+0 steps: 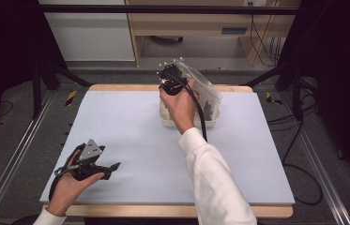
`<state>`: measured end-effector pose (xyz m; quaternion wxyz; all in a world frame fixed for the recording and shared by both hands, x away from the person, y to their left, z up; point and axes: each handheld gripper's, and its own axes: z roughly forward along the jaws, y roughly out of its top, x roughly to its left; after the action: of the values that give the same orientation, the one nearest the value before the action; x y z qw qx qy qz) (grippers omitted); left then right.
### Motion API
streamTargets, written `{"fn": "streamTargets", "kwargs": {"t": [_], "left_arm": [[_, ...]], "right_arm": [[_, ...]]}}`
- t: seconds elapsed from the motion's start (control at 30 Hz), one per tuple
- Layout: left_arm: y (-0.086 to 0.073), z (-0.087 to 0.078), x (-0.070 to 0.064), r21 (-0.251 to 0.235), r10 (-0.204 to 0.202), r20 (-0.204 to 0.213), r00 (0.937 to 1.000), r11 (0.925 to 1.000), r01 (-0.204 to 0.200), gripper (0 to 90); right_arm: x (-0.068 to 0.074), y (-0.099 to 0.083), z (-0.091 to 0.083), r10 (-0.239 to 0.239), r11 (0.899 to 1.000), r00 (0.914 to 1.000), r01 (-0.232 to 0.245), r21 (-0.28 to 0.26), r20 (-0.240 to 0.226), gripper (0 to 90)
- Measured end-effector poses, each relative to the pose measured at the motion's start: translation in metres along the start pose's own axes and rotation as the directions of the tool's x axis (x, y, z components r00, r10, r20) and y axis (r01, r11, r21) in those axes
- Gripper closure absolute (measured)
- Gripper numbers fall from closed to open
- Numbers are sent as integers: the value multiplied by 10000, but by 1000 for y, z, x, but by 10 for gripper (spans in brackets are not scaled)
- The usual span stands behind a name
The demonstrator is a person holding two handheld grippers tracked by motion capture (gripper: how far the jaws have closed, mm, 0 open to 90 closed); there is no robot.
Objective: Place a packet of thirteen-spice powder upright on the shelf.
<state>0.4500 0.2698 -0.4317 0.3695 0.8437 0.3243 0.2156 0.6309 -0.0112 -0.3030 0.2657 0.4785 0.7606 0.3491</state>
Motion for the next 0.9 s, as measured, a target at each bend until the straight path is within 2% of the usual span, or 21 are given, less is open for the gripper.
{"fn": "streamTargets", "kwargs": {"t": [0.37,0.9], "left_arm": [[-1,2,0,29,20,32,10000,10000,-20,144],[0,3,-2,95,165,14,9999,9998,-165,144]], "right_arm": [[1,3,12,232,9992,9997,-236,311,110,686],[6,6,15,290,9974,9986,-319,650,450,685]]}}
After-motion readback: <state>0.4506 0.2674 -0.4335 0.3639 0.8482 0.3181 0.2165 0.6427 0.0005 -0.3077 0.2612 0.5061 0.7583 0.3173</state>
